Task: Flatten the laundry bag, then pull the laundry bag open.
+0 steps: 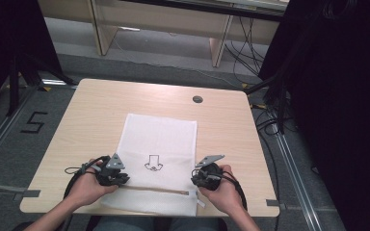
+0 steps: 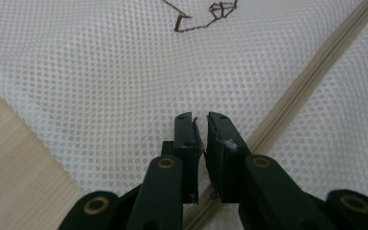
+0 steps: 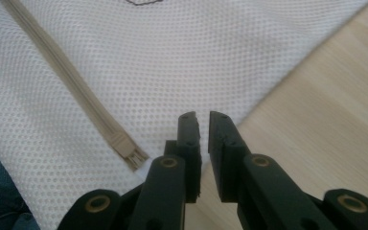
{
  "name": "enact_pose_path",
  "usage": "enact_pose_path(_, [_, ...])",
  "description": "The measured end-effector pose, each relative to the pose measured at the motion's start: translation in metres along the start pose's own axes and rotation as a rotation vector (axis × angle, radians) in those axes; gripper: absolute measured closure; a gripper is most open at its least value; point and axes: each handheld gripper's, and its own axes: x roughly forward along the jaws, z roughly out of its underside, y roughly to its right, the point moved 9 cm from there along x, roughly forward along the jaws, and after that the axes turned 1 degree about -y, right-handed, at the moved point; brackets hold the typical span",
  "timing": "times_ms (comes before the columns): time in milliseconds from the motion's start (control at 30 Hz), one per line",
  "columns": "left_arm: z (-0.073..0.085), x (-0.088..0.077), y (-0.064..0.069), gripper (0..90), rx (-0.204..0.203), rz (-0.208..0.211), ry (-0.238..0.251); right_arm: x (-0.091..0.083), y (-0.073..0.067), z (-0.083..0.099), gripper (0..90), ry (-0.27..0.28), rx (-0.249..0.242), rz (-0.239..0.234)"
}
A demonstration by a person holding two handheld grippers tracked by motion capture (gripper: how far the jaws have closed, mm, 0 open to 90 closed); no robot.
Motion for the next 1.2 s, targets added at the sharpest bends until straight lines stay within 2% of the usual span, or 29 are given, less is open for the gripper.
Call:
enact_pose_path(33, [-0.002, -0.001, 0.002, 81.8, -0.004, 0.008, 0.008, -0.002, 0.001, 0.002, 82.8, -0.002, 0.023, 0.002])
enact_pose_path(167, [-0.006, -0.003, 0.002, 81.1, 0.007, 0.003, 0.034, -0.004, 0.011, 0.004, 79.9, 0.022, 0.021, 0.019])
enact_pose_path(233, [-0.012, -0.005, 0.001, 80.6, -0.005, -0.006, 0.069, -0.009, 0.017, 0.007, 78.4, 0.013, 0.063, 0.025])
enact_pose_path(267, [-0.013, -0.005, 0.000, 80.3, -0.016, -0.007, 0.074, -0.009, 0.019, 0.007, 77.7, 0.028, 0.061, 0.034])
enact_pose_path(300, [-0.015, -0.006, 0.000, 79.8, -0.012, -0.010, 0.085, -0.010, 0.020, 0.006, 77.0, 0.046, 0.085, 0.034])
enact_pose_path(400, [-0.018, -0.009, -0.002, 78.9, -0.019, -0.013, 0.102, -0.014, 0.025, 0.009, 75.7, 0.029, 0.079, 0.043])
enact_pose_path(467, [-0.018, -0.011, -0.004, 77.7, -0.023, -0.022, 0.114, -0.017, 0.027, 0.010, 74.6, 0.031, 0.109, 0.048])
enact_pose_path(500, [-0.019, -0.012, -0.003, 77.2, -0.028, -0.020, 0.119, -0.015, 0.028, 0.009, 74.5, 0.059, 0.118, 0.051])
enact_pose_path(533, [-0.018, -0.012, -0.002, 76.8, -0.024, -0.019, 0.122, -0.017, 0.031, 0.011, 74.5, 0.033, 0.090, 0.056])
enact_pose_path(567, [-0.018, -0.013, -0.001, 76.3, -0.023, -0.017, 0.123, -0.018, 0.030, 0.011, 74.8, 0.028, 0.108, 0.052])
enact_pose_path(633, [-0.018, -0.013, 0.000, 74.4, -0.016, -0.015, 0.129, -0.018, 0.030, 0.011, 75.3, 0.025, 0.107, 0.054])
enact_pose_path(667, [-0.021, -0.015, 0.001, 73.0, -0.005, -0.018, 0.136, -0.020, 0.026, 0.012, 77.8, 0.009, 0.121, 0.039])
enact_pose_path(700, [-0.023, -0.016, 0.001, 72.1, -0.004, -0.019, 0.142, -0.020, 0.026, 0.012, 78.9, 0.008, 0.107, 0.037])
enact_pose_path(733, [-0.025, -0.017, 0.003, 70.9, -0.001, -0.011, 0.156, -0.020, 0.023, 0.013, 80.0, 0.002, 0.128, 0.032])
enact_pose_path(767, [-0.027, -0.017, 0.004, 69.9, -0.015, -0.001, 0.160, -0.020, 0.021, 0.013, 81.0, -0.005, 0.128, 0.020])
enact_pose_path(800, [-0.029, -0.016, 0.004, 69.4, 0.003, 0.008, 0.162, -0.020, 0.020, 0.015, 82.8, -0.012, 0.120, 0.013])
enact_pose_path(833, [-0.031, -0.015, 0.007, 69.2, -0.012, 0.027, 0.164, -0.020, 0.019, 0.017, 84.5, -0.029, 0.114, 0.005])
enact_pose_path(933, [-0.039, -0.013, 0.010, 67.3, 0.004, 0.033, 0.169, -0.017, 0.018, 0.021, 88.2, -0.057, 0.111, -0.007])
enact_pose_path(1000, [-0.045, -0.012, 0.011, 65.6, 0.006, 0.035, 0.180, -0.017, 0.013, 0.023, 89.2, -0.071, 0.141, -0.029])
enact_pose_path(1033, [-0.049, -0.012, 0.012, 64.6, 0.025, 0.039, 0.190, -0.016, 0.014, 0.023, 89.3, -0.071, 0.118, -0.032])
enact_pose_path(1100, [-0.054, -0.011, 0.016, 63.0, 0.015, 0.051, 0.196, -0.017, 0.009, 0.025, 88.4, -0.087, 0.123, -0.043])
enact_pose_path(1167, [-0.057, -0.011, 0.018, 62.0, 0.017, 0.056, 0.205, -0.016, 0.009, 0.024, 88.4, -0.077, 0.104, -0.038])
enact_pose_path(1200, [-0.060, -0.010, 0.020, 61.5, 0.035, 0.053, 0.209, -0.016, 0.006, 0.024, 88.5, -0.073, 0.096, -0.035])
